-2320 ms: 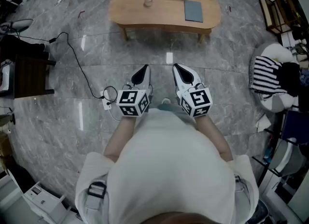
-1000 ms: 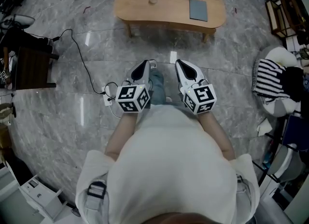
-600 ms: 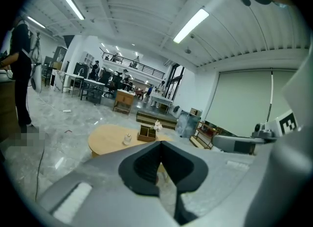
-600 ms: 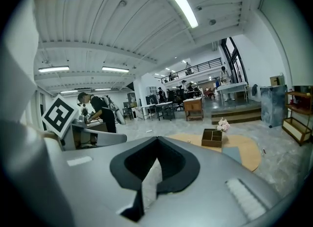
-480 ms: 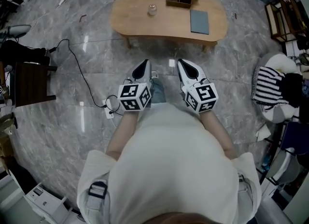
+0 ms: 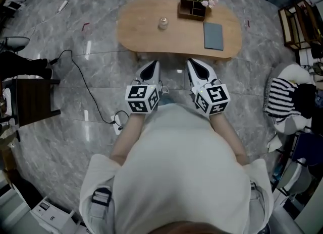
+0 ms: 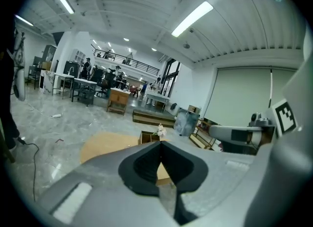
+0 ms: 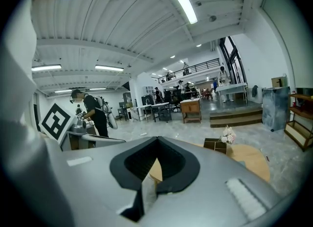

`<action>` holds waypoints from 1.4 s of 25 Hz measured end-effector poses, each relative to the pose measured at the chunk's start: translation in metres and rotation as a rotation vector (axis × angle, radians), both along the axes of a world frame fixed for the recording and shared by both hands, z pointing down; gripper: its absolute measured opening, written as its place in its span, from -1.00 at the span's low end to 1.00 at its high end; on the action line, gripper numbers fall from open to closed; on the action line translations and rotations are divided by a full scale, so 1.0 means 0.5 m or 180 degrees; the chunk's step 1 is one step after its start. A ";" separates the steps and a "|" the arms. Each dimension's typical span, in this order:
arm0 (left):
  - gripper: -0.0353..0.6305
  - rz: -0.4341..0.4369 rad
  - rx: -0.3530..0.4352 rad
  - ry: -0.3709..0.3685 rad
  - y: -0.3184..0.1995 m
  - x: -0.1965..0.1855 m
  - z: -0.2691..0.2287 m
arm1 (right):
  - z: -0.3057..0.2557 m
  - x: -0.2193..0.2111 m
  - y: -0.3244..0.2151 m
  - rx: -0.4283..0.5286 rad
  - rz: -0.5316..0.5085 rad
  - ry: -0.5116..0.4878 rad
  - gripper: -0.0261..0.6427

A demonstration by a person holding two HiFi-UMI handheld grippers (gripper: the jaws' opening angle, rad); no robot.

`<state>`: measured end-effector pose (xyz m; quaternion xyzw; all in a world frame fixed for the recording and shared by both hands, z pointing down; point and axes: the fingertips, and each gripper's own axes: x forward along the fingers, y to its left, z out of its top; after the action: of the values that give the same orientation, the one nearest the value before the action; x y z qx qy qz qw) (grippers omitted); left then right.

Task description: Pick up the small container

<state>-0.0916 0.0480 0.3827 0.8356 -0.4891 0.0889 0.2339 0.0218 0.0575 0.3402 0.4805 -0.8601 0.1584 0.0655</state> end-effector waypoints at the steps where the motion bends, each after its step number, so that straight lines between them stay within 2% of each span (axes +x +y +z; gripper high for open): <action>1: -0.89 0.0016 -0.0008 0.0000 -0.020 -0.003 0.002 | 0.001 -0.003 -0.020 -0.0002 0.0012 0.0005 -0.93; 10: -0.89 0.0168 -0.0060 -0.0042 -0.177 -0.028 0.033 | 0.026 -0.031 -0.169 -0.0025 0.0146 0.0018 -0.93; 19: -0.89 0.0142 -0.0183 -0.0071 -0.299 -0.041 0.085 | 0.049 -0.038 -0.271 -0.0148 0.0222 0.0012 -0.93; 24: -0.89 0.0066 -0.0329 -0.0082 -0.357 -0.046 0.146 | 0.079 -0.021 -0.306 -0.0285 0.0247 -0.0034 -0.93; 35: -0.89 -0.0070 -0.0715 -0.0161 -0.471 -0.018 0.327 | 0.219 0.022 -0.429 -0.0648 0.0004 0.0129 -0.93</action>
<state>-0.1008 -0.1875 0.5464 0.7962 -0.4910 0.1616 0.3145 0.0327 -0.1569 0.4498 0.4750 -0.8377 0.2353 0.1313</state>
